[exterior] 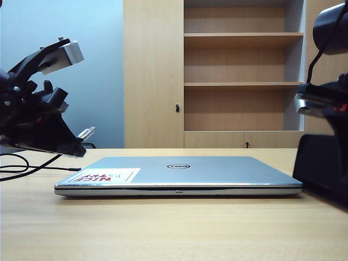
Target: Pick up the charging cable and the phone, plug the charging cable into the charging port on the phone, and finally place them back on the table.
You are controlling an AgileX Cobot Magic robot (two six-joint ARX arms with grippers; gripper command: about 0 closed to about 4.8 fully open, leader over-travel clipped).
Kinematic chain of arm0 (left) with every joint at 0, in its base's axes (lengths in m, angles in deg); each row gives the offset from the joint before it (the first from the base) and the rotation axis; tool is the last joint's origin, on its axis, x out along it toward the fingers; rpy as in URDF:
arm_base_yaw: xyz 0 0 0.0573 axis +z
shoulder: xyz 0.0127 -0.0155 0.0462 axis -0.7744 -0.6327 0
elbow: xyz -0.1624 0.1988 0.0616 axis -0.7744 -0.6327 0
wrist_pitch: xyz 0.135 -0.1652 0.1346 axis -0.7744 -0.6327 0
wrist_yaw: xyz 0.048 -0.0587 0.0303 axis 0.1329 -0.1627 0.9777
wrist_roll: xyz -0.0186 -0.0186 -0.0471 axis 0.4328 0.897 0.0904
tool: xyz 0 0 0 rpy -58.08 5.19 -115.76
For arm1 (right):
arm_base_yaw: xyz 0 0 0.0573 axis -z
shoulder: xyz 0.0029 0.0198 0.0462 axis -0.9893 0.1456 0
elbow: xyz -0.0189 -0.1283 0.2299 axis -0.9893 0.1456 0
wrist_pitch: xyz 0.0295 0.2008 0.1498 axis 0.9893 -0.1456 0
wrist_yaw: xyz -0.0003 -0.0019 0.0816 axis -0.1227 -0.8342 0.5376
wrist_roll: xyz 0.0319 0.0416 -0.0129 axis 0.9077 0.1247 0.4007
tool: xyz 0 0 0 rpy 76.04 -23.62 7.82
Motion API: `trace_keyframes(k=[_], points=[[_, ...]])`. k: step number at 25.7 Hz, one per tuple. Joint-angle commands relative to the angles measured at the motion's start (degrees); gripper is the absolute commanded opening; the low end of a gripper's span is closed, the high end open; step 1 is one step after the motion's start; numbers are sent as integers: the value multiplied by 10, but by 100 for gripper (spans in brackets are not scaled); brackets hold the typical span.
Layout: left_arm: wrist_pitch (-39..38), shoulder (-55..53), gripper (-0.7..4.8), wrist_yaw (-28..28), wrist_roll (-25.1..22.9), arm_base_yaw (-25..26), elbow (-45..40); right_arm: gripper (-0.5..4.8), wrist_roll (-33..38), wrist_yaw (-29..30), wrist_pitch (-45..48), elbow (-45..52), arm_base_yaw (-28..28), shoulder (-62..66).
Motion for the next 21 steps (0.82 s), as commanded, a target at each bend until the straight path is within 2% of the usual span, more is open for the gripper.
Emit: trace_keyframes(k=[1, 3, 4, 6, 7, 8, 13, 16, 19, 21], points=[[0, 1, -7, -1, 8, -4, 1, -8, 0, 14, -3, -56, 0, -19], [0, 1, -7, -2, 15, -25, 1, -7, 8, 63, 40, -84, 0, -35], [0, 1, -7, -2, 15, -43, 1, -7, 20, 110, 86, -87, 0, -42], [0, -2, -7, -2, 15, -83, 1, -7, 70, 191, 174, -87, 0, -40], [0, -2, -7, -2, 19, -98, 1, -7, 78, 208, 196, -87, 0, -37], [0, -3, -7, -2, 44, -118, 1, -7, 91, 233, 236, -86, 0, -32], [0, -6, -7, -1, 126, -144, 1, -7, 102, 292, 310, -86, 0, -8], [0, -24, -7, -1, 156, -146, 1, -6, 110, 316, 350, -69, -1, 7], [7, -48, -7, -2, 197, -160, 1, -6, 175, 327, 472, -5, 0, 9], [17, -55, -7, -2, 207, -173, 1, -6, 208, 331, 534, 28, -1, 9]])
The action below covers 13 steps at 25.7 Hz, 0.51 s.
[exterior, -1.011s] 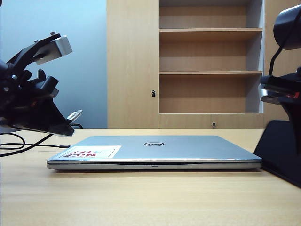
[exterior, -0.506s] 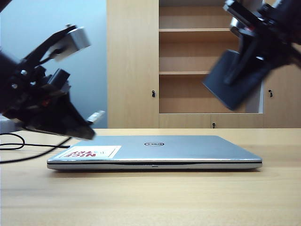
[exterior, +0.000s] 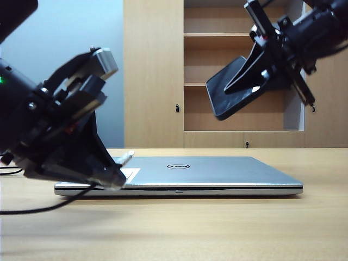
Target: Pick up the charging cable and the phone, plug the charging cable into the charging port on the phone, and finally place them back on the table.
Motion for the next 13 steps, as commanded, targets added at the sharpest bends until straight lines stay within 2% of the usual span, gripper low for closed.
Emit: trace_keyframes(k=[1, 5, 6, 13], points=[[26, -9, -7, -2, 30, -22, 1, -6, 71, 19, 147, 48, -1, -3], [38, -14, -7, -2, 65, -50, 1, -6, 143, 19, 284, 111, -1, -3], [40, -17, -7, -2, 87, -56, 1, -6, 158, 19, 310, 126, -2, -2], [65, -33, -7, -2, 148, -66, 1, -6, 172, 10, 355, 143, -45, 20]])
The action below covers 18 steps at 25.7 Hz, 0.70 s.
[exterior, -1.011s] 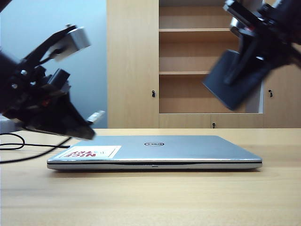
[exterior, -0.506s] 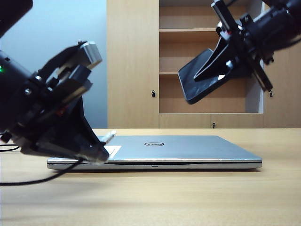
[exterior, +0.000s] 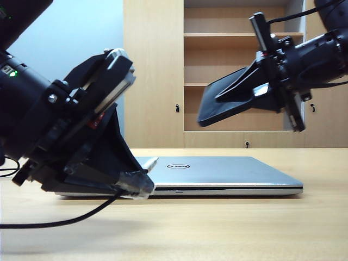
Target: Pick up the charging cable and the phone, plug the charging cable into the charging port on the phone, and finally place them back on the table.
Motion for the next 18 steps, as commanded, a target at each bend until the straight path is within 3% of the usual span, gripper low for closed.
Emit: trace_keyframes(k=[1, 7, 18], points=[[29, -9, -7, 0, 39, 0, 1, -6, 17, -3, 54, -2, -31, 17], [67, -22, -7, 0, 96, 0, 1, -6, 119, -15, 175, -2, -82, 91], [83, -23, -7, 0, 110, 0, 1, -6, 131, -35, 191, -2, -134, 112]])
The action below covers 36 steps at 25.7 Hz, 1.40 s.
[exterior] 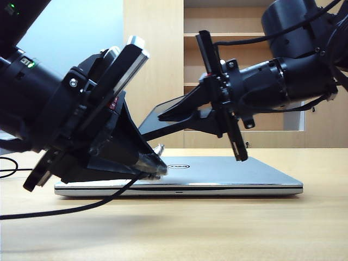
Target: Pick up the charging cable and the phone, plug the charging cable into the charging port on the phone, and finally place them back on the table.
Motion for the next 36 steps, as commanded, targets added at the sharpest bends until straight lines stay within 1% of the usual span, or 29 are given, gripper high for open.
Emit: trace_keyframes(k=[1, 2, 5, 10, 12, 17, 36], points=[[8, 1, -7, -1, 0, 1, 1, -6, -7, -6, 27, -3, -4, -5], [9, 1, -7, -1, 1, 1, 1, -6, -15, -5, 27, -3, -4, -5], [10, 1, -7, -1, 30, 1, 1, -6, -20, -6, 26, -3, -3, -5], [13, 1, -7, -1, 30, 1, 1, -6, -21, -4, 23, -3, -3, -5], [17, 1, -7, -1, 40, 1, 1, -6, -28, -3, 23, -3, -3, -5], [31, 1, -7, -1, 40, 1, 1, -6, -36, 2, -9, -3, -3, -5], [37, -1, -7, 0, 40, 5, 1, -6, -29, 27, -9, -3, -3, -5]])
